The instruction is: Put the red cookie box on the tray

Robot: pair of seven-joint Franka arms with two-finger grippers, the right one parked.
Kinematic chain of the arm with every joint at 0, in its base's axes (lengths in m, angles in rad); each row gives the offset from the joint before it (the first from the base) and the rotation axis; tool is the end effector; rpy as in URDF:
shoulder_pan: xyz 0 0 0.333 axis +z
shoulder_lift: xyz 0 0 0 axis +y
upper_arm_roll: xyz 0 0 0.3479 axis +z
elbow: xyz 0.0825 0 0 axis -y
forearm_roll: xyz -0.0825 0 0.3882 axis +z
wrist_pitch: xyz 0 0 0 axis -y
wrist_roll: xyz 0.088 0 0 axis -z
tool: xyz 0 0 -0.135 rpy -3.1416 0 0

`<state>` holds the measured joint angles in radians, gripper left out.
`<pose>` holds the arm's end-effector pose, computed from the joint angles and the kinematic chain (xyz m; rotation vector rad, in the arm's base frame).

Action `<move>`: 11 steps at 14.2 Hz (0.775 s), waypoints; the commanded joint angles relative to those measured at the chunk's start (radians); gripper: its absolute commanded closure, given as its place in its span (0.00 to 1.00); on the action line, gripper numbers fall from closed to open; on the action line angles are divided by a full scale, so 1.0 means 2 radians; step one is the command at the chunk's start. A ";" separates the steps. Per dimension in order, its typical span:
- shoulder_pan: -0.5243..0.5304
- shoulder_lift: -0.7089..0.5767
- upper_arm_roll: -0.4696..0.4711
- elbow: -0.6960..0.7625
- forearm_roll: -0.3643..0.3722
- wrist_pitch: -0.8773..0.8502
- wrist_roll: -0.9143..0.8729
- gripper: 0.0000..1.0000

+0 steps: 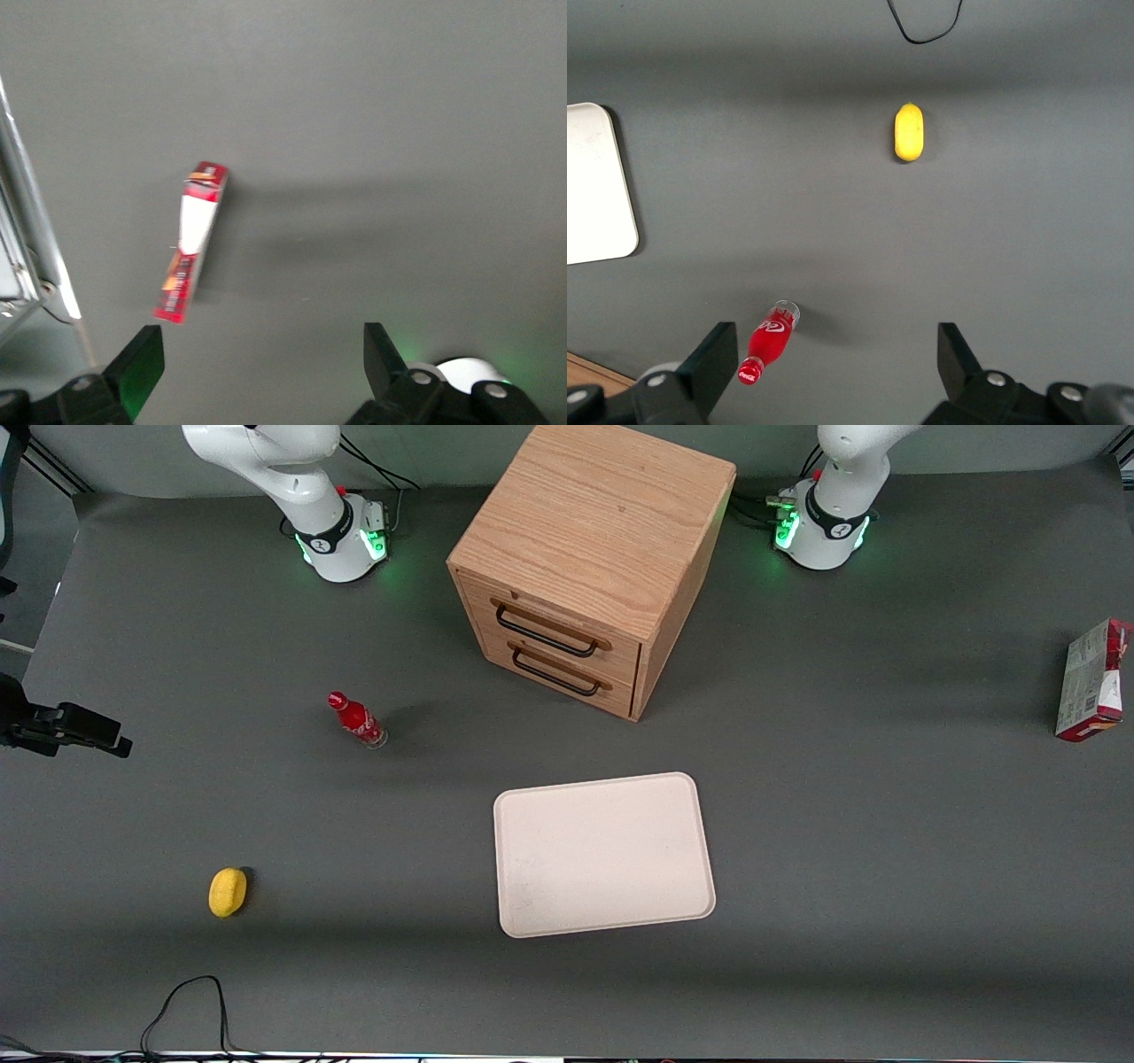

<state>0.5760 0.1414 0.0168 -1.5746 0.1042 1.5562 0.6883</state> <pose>0.4836 0.3421 0.5448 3.1131 -0.1594 -0.2996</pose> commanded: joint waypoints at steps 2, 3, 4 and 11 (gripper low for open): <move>0.044 0.010 -0.008 -0.015 0.008 0.040 0.087 0.00; 0.048 0.010 -0.008 -0.030 0.010 0.060 0.098 0.00; 0.049 0.009 -0.008 -0.052 0.012 0.084 0.104 0.00; 0.069 0.008 -0.007 -0.219 0.062 0.262 0.115 0.00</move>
<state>0.6738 0.1881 0.0090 -1.8726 0.1948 1.9461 0.8833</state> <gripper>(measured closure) 0.000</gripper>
